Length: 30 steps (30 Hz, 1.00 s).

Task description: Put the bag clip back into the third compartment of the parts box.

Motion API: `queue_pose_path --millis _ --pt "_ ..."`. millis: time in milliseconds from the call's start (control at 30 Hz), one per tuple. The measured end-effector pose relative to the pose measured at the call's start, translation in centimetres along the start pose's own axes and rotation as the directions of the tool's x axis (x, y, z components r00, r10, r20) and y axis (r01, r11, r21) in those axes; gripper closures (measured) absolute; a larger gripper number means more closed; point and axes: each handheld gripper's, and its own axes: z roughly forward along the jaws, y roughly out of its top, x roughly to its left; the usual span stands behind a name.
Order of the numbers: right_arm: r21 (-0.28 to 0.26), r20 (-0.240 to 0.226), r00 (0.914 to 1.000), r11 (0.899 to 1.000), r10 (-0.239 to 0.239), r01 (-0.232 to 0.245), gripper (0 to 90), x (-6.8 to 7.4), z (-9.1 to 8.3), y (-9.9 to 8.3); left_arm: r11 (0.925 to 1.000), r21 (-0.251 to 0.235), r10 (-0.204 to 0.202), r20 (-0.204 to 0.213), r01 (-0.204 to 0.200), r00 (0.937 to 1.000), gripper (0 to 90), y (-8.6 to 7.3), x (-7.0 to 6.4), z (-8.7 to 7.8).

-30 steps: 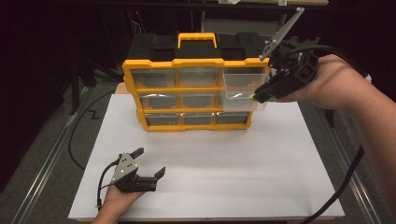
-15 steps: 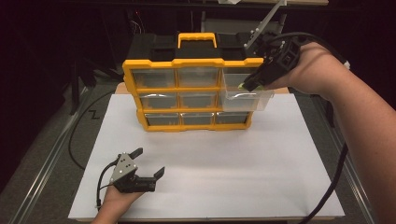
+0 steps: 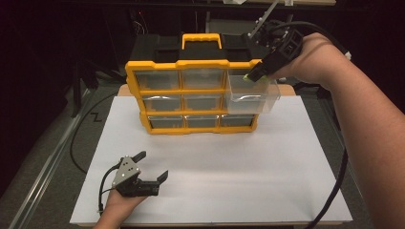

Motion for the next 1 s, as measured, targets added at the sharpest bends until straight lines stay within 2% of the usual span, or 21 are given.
queue_pose_path --millis 467,733,1000 --pt "0.057 -0.01 0.9998 0.998 -0.017 0.017 78.6 -0.3 2.8 0.0 1.0 0.002 0.001 0.003 -0.001 1.0 0.6 0.0 0.0 0.0" --pt "0.076 -0.053 0.9985 0.997 -0.014 0.018 78.6 -0.4 4.9 -0.7 1.0 0.004 0.003 0.007 -0.003 1.0 0.6 0.0 0.0 0.0" --pt "0.052 -0.046 0.9989 0.999 -0.006 0.009 78.3 -0.5 3.9 -0.7 1.0 0.002 0.002 0.008 -0.002 1.0 0.6 0.0 -0.1 0.1"
